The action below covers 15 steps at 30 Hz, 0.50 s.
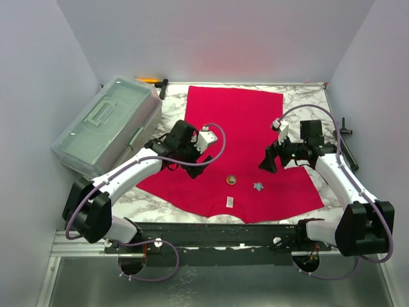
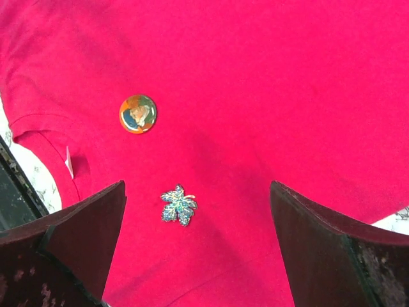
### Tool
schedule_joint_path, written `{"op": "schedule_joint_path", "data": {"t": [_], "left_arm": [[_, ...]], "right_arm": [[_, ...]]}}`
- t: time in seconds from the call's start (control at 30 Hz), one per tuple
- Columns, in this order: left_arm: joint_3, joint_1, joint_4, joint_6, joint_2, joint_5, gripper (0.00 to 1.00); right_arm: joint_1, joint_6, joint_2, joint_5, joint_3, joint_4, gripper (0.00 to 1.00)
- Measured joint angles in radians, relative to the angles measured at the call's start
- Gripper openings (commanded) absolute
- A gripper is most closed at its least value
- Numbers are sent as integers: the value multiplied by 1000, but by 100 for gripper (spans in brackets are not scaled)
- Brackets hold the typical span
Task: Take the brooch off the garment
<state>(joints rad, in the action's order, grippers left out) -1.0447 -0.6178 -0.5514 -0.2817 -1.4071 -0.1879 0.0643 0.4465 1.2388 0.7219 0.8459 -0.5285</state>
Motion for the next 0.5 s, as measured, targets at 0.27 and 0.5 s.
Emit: {"op": "schedule_joint_path", "data": {"t": [0.27,0.5], "left_arm": [[5,-76,98,-39,-32,-58,99],[-70,-122,146,-40,-130,-154,97]], "right_arm": [[55,-29,64,27,0,4,95],[122,-54,134,35,0,12,90]]}}
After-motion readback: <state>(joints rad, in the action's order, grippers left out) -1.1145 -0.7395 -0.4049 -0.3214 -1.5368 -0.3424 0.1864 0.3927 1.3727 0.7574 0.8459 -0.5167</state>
